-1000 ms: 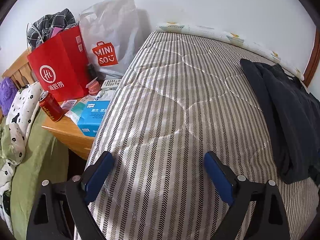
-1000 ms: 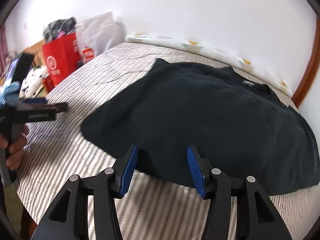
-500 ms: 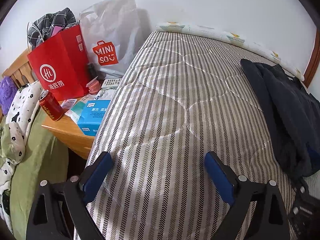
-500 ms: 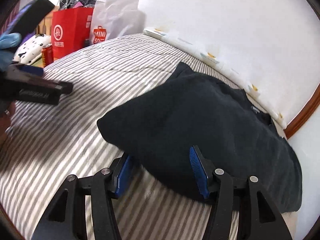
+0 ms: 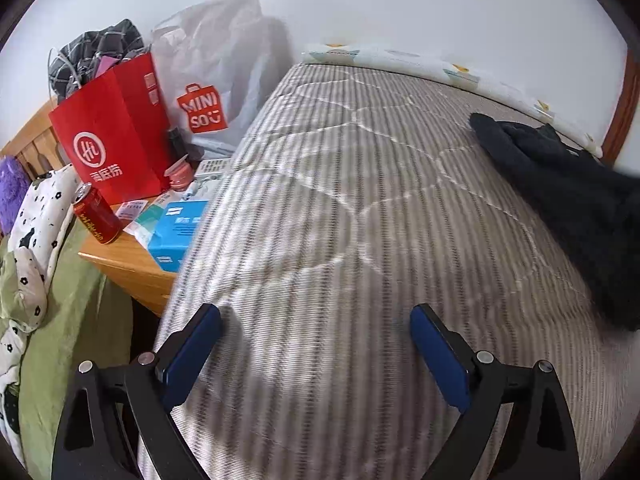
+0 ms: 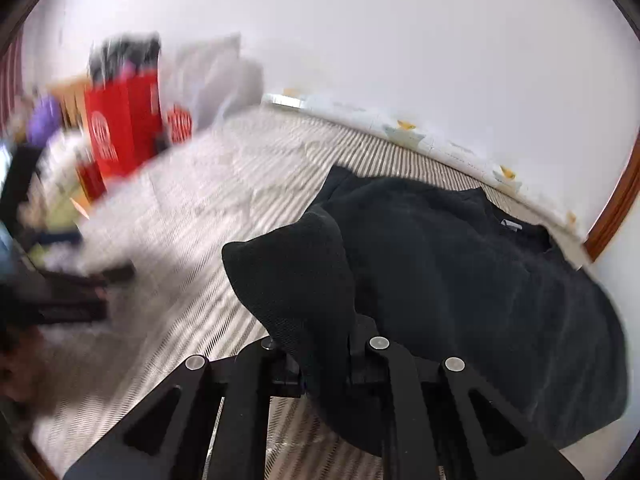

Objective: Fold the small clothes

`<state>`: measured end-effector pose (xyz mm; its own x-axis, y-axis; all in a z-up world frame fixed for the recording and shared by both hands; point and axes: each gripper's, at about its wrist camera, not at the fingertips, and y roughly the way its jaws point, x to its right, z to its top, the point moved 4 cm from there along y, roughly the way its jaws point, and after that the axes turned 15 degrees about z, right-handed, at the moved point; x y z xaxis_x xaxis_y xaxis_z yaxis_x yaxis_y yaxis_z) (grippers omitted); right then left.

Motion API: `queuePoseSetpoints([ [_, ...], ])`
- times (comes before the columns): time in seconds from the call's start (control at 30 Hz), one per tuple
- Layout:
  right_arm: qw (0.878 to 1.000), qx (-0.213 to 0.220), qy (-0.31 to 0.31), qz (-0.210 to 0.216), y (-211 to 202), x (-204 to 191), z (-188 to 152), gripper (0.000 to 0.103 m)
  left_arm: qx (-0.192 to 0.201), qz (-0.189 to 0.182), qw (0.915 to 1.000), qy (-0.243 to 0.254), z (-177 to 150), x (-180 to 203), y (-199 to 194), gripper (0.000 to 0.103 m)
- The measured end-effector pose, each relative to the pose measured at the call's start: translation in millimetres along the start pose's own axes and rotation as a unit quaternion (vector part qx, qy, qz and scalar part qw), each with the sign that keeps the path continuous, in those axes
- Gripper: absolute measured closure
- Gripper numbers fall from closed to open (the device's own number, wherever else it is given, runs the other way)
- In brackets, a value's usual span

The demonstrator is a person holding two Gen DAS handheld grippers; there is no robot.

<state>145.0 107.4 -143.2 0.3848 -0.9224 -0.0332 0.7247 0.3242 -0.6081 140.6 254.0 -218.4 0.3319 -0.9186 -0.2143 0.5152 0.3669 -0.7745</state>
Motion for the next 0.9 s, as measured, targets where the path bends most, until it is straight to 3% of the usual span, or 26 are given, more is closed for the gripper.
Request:
queuePoseSetpoints([
  [0.23,0.993,0.087,0.072,0.026,-62,80,28,0.092,0.016,-0.055,0.9980,0.027,7,70,-29,0.008],
  [0.43,0.982,0.122,0.137,0.047,-99,169,20,0.092,0.035,-0.097,0.9934,0.051,14,136,-57,0.008],
  [0.57,0.969,0.151,0.188,0.045,-127,232,-6,0.092,0.049,-0.125,0.9882,0.074,20,176,-74,0.008],
  [0.67,0.961,0.163,0.223,0.020,-144,274,-34,0.092,0.064,-0.151,0.9822,0.092,22,203,-89,0.008],
  [0.8,0.948,0.143,0.285,-0.013,-148,324,-86,0.092,0.073,-0.190,0.9719,0.119,17,234,-107,0.008],
  [0.9,0.933,0.123,0.338,0.008,-138,349,-122,0.089,0.078,-0.226,0.9607,0.142,8,257,-122,0.008],
])
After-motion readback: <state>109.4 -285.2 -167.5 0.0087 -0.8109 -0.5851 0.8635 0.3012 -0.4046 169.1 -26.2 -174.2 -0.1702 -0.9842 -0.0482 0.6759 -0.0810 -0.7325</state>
